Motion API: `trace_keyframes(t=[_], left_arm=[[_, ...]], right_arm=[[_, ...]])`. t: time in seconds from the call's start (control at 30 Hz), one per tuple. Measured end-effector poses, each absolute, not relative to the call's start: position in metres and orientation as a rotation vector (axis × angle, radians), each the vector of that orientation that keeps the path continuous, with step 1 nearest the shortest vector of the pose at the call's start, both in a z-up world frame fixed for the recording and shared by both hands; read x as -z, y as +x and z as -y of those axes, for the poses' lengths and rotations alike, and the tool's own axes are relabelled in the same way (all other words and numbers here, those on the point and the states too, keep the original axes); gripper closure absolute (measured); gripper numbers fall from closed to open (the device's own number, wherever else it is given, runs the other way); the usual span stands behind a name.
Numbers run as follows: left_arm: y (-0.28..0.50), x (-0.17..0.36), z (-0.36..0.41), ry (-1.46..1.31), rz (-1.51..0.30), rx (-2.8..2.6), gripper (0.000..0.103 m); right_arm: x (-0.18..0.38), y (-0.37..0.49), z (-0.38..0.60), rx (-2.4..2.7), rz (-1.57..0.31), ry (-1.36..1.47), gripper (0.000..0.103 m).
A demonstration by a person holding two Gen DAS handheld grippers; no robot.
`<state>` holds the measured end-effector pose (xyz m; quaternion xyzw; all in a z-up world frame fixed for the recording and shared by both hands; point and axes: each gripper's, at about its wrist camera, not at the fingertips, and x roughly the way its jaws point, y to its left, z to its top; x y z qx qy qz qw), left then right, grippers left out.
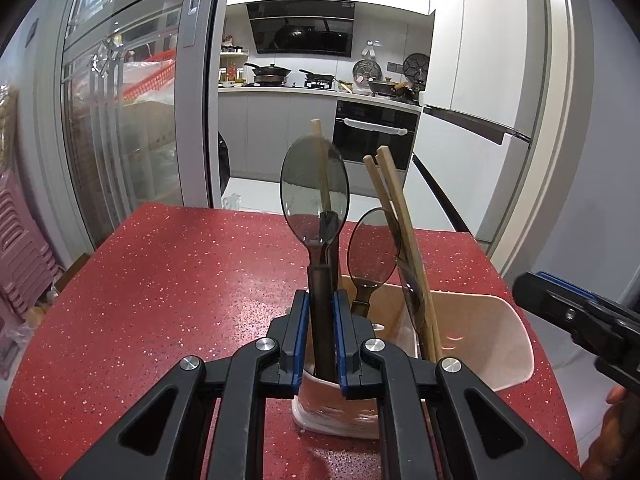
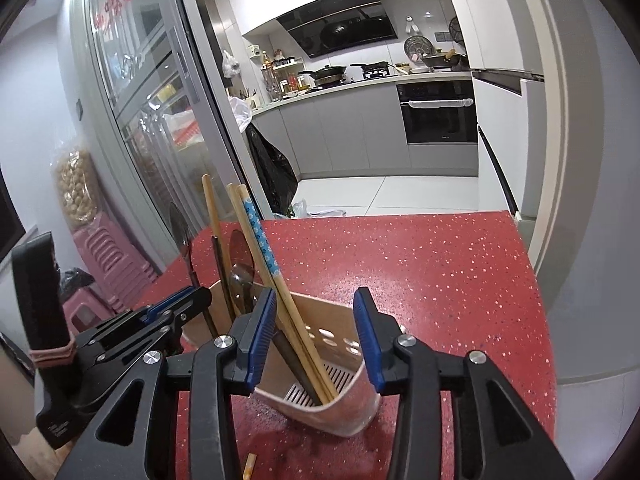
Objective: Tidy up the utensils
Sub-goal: 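Open the right tool to drop the chopstick while the left tool releases the spoon, then move both tools back over the last spoon and yellow-patterned chopstick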
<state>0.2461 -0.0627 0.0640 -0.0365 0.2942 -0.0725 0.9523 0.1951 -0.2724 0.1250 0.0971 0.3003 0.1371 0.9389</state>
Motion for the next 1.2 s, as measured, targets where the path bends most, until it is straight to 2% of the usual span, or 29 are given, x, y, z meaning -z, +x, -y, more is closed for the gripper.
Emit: trace_keyframes(t=[0.7, 0.73, 0.77, 1.03, 1.13, 1.2], left_arm=[[0.210, -0.074, 0.059, -0.065, -0.590, 0.172, 0.066], [0.206, -0.072, 0.057, -0.073, -0.597, 0.170, 0.055], [0.200, -0.069, 0.053, -0.085, -0.609, 0.165, 0.000], [0.157, -0.031, 0.032, -0.073, -0.692, 0.093, 0.000], [0.140, -0.019, 0.025, -0.076, -0.722, 0.068, 0.000], [0.131, -0.009, 0.020, -0.084, -0.757, 0.063, 0.000]], right_arm=[[-0.121, 0.148, 0.294, -0.256, -0.645, 0.290, 0.057], [-0.120, 0.146, 0.293, -0.255, -0.650, 0.290, 0.057], [-0.119, 0.143, 0.293, -0.255, -0.657, 0.291, 0.056], [-0.102, 0.123, 0.293, -0.246, -0.734, 0.315, 0.049], [-0.093, 0.114, 0.289, -0.254, -0.776, 0.315, 0.040], [-0.088, 0.107, 0.285, -0.257, -0.794, 0.301, 0.028]])
